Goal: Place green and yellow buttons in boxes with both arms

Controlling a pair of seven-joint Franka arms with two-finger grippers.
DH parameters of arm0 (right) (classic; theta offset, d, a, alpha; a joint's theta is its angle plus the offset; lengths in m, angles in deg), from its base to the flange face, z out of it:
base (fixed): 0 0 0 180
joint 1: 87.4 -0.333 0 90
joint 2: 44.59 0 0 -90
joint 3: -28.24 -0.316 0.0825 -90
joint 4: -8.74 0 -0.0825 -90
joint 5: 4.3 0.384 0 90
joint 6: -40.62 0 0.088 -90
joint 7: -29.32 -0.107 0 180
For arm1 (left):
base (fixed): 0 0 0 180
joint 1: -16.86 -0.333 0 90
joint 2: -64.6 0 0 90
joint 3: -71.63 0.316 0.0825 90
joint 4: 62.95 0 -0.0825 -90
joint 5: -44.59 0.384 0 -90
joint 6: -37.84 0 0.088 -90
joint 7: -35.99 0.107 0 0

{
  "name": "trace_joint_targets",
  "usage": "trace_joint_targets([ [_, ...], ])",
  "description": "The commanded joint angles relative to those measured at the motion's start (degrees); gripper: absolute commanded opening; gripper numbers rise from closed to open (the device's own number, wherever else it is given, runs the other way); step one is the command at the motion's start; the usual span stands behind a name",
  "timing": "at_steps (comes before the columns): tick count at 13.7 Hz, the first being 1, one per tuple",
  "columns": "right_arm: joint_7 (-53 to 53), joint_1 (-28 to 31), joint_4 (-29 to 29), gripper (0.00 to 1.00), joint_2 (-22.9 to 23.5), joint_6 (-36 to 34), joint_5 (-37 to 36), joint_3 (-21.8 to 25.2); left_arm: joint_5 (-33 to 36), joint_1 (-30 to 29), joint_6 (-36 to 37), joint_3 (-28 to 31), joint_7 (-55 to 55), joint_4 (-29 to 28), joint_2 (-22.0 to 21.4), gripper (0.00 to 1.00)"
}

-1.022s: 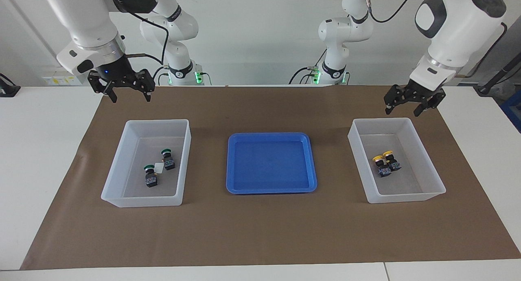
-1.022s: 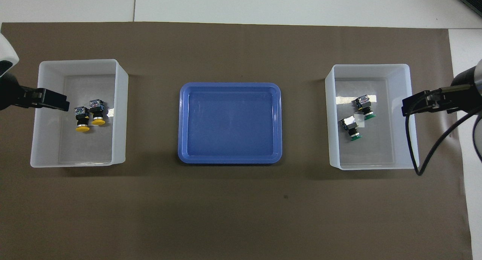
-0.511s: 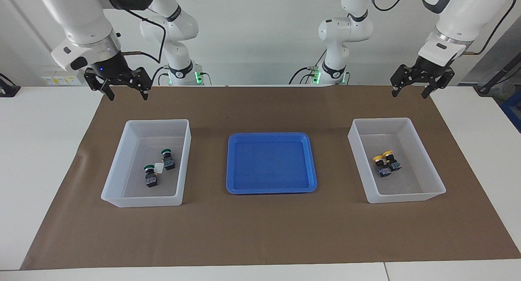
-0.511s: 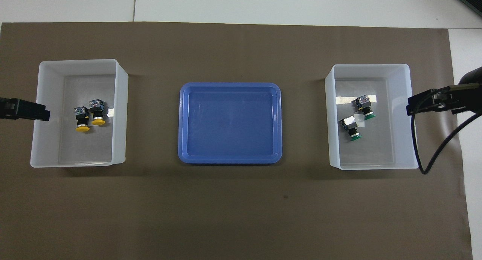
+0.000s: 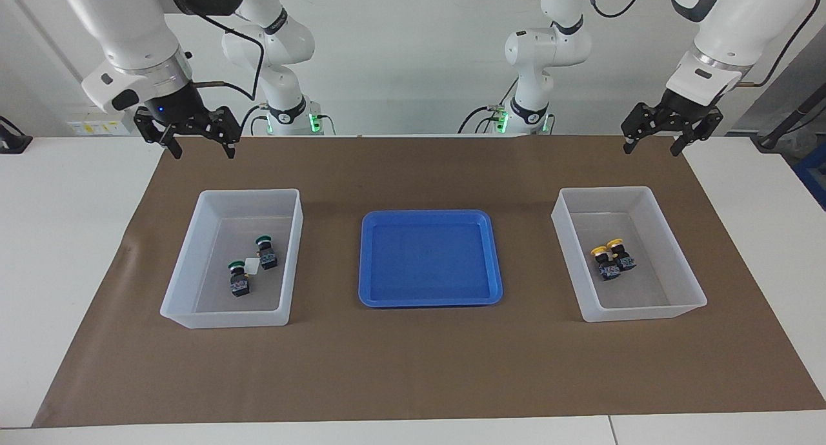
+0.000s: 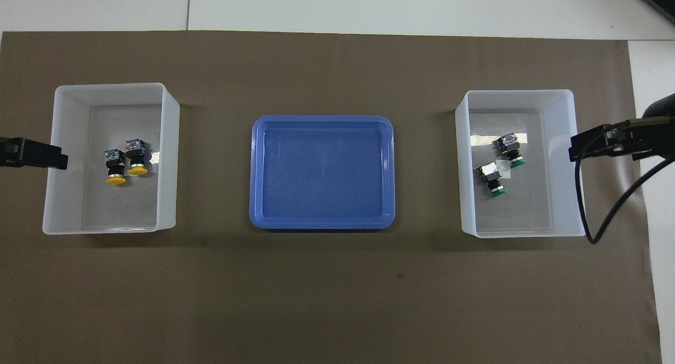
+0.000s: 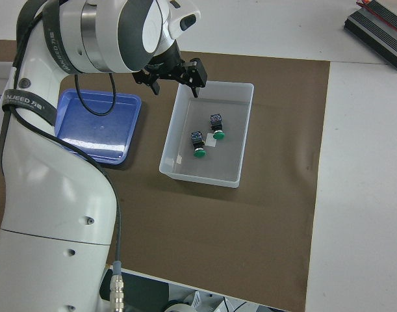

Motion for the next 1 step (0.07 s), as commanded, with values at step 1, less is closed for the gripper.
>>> trace_joint_targets([
  [1,-1.06,0.79,-0.49,1.0,-0.75,-0.51,1.0,-0.53,1.04,-0.34,0.21,-0.36,-0.25,-0.62,-0.5,1.0],
])
